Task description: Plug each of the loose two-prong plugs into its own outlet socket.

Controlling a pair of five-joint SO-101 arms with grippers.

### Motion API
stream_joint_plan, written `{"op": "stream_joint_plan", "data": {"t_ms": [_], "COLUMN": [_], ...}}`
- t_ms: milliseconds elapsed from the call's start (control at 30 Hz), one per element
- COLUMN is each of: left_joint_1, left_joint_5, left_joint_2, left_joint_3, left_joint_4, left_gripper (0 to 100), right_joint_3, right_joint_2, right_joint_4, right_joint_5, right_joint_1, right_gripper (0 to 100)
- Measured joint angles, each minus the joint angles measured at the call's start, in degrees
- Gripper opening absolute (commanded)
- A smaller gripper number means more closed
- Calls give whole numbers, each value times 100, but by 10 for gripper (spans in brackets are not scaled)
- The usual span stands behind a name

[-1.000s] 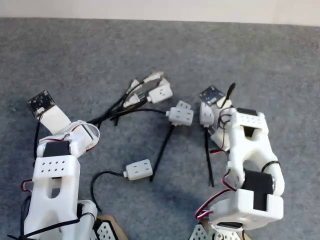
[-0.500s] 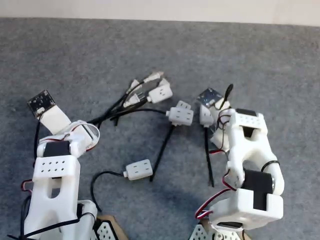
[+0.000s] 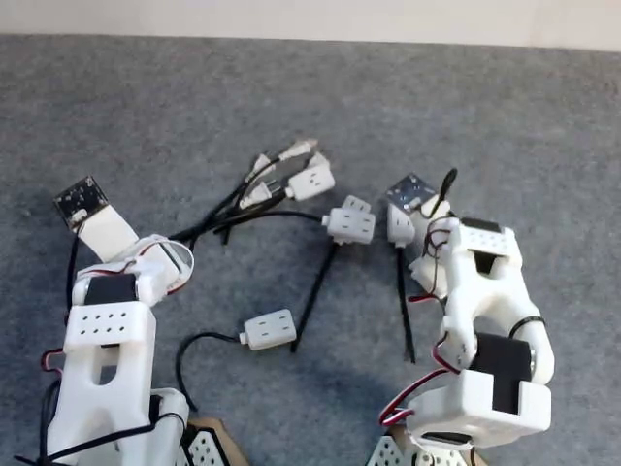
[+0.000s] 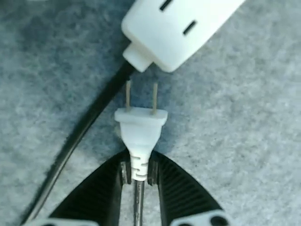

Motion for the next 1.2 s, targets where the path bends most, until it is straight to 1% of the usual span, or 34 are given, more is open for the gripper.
{"op": "stream_joint_plan", "data": {"t_ms": [67,133,200,300,333,433,533,667,767,833,967,1067,1200], "left_joint_1": [9,9,9,0,0,0,0,9,0,0,9,0,123], "left_joint_5": [0,0,-44,-290,-387,-756,-1240,-1943,-2242,-2382,-2558,-2567,-2549], "left_joint_2": [0,0,0,0,0,0,0,0,-123,-378,-1266,-1996,-2681], "left_joint_3": [0,0,-105,-475,-615,-1169,-1758,-2462,-2673,-2673,-2242,-1530,-440], "left_joint_4": [0,0,26,448,624,1160,1829,2769,3138,3191,3156,2787,2101], "left_gripper": [252,255,256,257,261,315,361,372,373,373,373,373,377], "right_joint_3": [-88,-70,-79,-79,-79,-79,-79,-79,123,413,1090,1705,2110], "right_joint_2": [-44,-290,-756,-1802,-2180,-3200,-3824,-4070,-4149,-4167,-4167,-4308,-4571], "right_joint_4": [316,800,1037,1240,1371,1776,2022,1960,1538,1187,440,-149,-360], "right_joint_5": [-44,-448,-941,-1354,-1451,-1829,-2400,-3349,-3851,-3930,-3982,-4018,-4035], "right_joint_1": [0,-18,-44,-88,-229,-923,-1785,-3200,-4185,-4624,-4800,-5055,-5618], "right_gripper": [5,5,5,5,5,5,5,5,5,5,5,5,5]}}
